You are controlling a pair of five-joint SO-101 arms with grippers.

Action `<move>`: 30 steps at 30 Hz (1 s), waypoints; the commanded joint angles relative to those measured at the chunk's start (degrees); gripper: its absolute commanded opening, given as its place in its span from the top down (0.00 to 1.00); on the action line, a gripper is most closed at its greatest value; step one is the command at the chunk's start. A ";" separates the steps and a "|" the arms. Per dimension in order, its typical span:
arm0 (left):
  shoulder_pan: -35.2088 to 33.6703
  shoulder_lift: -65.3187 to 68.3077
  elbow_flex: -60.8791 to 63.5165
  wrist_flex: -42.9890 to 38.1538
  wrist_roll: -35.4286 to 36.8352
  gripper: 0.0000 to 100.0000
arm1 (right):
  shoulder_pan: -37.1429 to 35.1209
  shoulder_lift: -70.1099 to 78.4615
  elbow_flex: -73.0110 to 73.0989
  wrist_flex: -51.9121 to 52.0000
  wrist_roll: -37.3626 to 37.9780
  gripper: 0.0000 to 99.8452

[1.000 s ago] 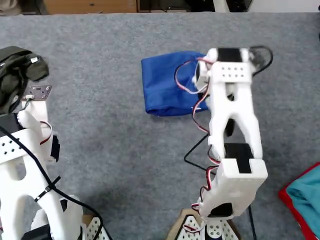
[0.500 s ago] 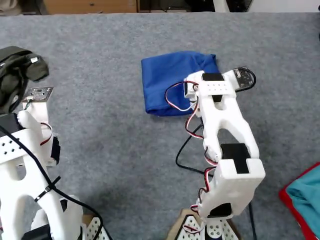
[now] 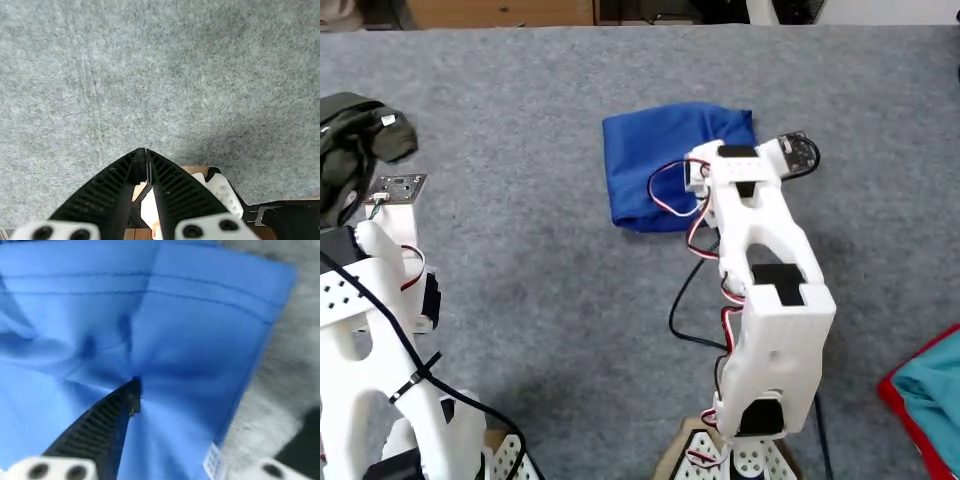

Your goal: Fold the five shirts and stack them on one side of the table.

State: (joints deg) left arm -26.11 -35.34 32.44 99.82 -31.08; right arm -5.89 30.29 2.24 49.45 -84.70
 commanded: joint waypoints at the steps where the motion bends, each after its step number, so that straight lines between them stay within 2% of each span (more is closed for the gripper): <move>1: 0.44 -1.01 -0.26 0.79 0.09 0.98 | -0.75 2.86 -4.97 1.32 -0.26 0.78; 4: 0.44 -1.01 -0.26 0.79 0.09 0.98 | -0.75 3.74 -6.02 1.67 2.46 0.89; 7: 0.44 -1.01 -0.26 0.79 0.09 0.98 | -0.66 3.65 -5.76 1.67 3.87 0.93; 13: 0.44 -1.01 -0.26 0.79 0.09 0.98 | 1.36 3.47 -6.90 5.45 5.98 0.94; 23: 0.44 -1.01 -0.26 0.79 0.09 0.98 | 1.01 3.74 -21.93 30.42 18.46 0.93; 30: 0.09 -1.54 -0.26 0.88 0.09 0.98 | 1.19 4.00 -23.96 29.01 18.55 0.94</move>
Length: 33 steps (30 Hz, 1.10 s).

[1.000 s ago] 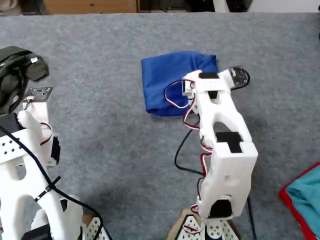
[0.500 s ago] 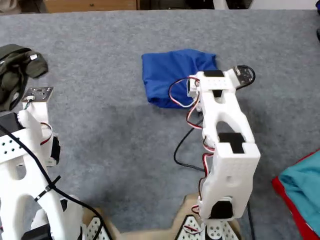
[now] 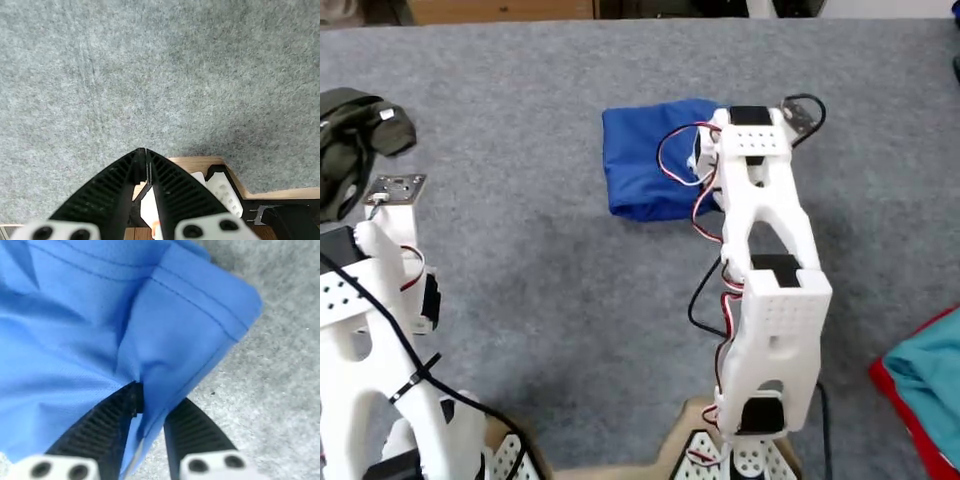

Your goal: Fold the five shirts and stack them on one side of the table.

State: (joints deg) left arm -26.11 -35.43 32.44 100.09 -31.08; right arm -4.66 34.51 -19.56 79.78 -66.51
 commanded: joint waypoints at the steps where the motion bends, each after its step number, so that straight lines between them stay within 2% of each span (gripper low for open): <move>1: 0.00 -1.45 -0.26 0.62 0.00 0.98 | 0.04 -0.22 -1.45 -2.37 0.18 0.95; 5: 0.00 -1.45 -0.26 0.62 0.00 0.98 | 1.63 -0.31 1.27 -5.01 0.62 0.99; 26: 0.44 -1.45 -0.26 0.62 -0.26 0.98 | 6.81 -5.32 0.75 -1.23 3.16 0.99; 33: 0.35 -1.45 -0.26 0.62 -0.09 0.98 | 10.86 -10.51 0.57 -1.58 3.16 0.99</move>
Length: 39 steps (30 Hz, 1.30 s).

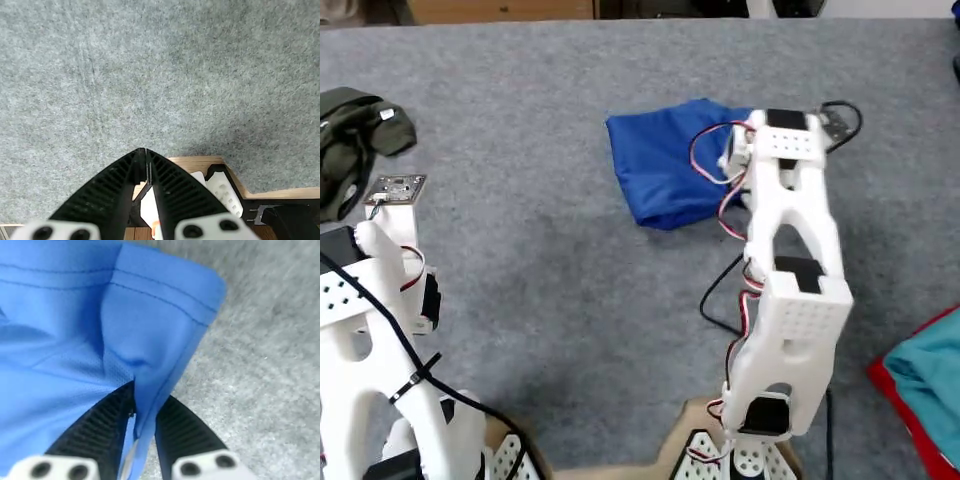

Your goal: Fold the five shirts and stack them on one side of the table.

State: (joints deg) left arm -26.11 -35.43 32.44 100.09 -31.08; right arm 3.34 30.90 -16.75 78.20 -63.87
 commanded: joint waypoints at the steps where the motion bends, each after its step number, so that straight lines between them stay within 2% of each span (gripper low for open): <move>1: 0.44 -1.45 -0.26 0.62 -0.09 0.98 | 3.47 -8.31 -2.33 -0.09 0.53 0.99; 7: 0.44 -1.45 -0.26 0.62 -0.09 0.98 | 6.02 -17.36 -1.80 -0.09 0.62 0.99; 15: 0.44 -1.45 -0.26 0.70 0.00 0.98 | 14.90 -23.69 -2.33 -0.09 2.29 0.99; 26: 0.35 -1.45 -0.26 0.70 0.09 0.98 | 37.41 -31.52 -1.89 0.26 9.14 0.99; 39: 0.44 -1.45 -0.62 0.70 0.09 0.98 | 57.45 -35.91 -1.80 10.20 25.05 0.99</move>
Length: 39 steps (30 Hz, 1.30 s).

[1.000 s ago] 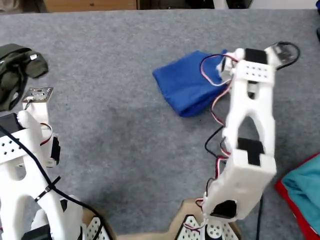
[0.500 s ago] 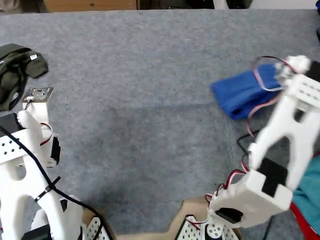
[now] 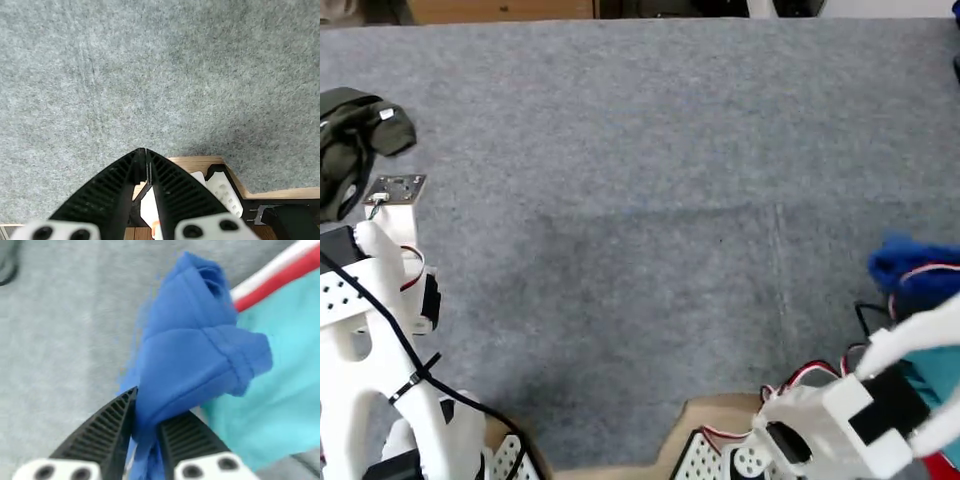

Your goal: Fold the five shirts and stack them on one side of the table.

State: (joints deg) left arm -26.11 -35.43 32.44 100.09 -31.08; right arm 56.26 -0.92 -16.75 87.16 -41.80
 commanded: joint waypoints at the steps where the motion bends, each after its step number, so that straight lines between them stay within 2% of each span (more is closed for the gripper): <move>1: 0.44 -1.45 -0.62 0.70 0.09 0.98 | 5.93 -4.09 -1.80 1.58 4.04 0.99; 9: 0.44 -1.45 -0.26 0.70 0.09 0.98 | 13.85 -4.62 -2.95 -1.67 5.71 0.99; 18: 0.44 -1.45 -0.26 0.70 0.00 0.98 | 16.48 -4.62 -15.52 5.27 6.07 0.99; 23: 0.44 -1.45 -0.26 0.70 0.00 0.98 | 17.36 -4.62 -17.27 7.21 6.59 0.99; 29: 0.44 -1.45 -0.26 0.70 -0.18 0.98 | 19.30 -4.62 -17.63 12.40 9.93 0.99; 39: 0.18 -1.45 -0.26 0.70 -0.18 0.98 | 22.37 -4.18 -12.09 12.48 18.46 0.99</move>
State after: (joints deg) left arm -26.11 -35.43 32.44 100.18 -31.08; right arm 76.92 -1.45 -29.14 99.47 -25.89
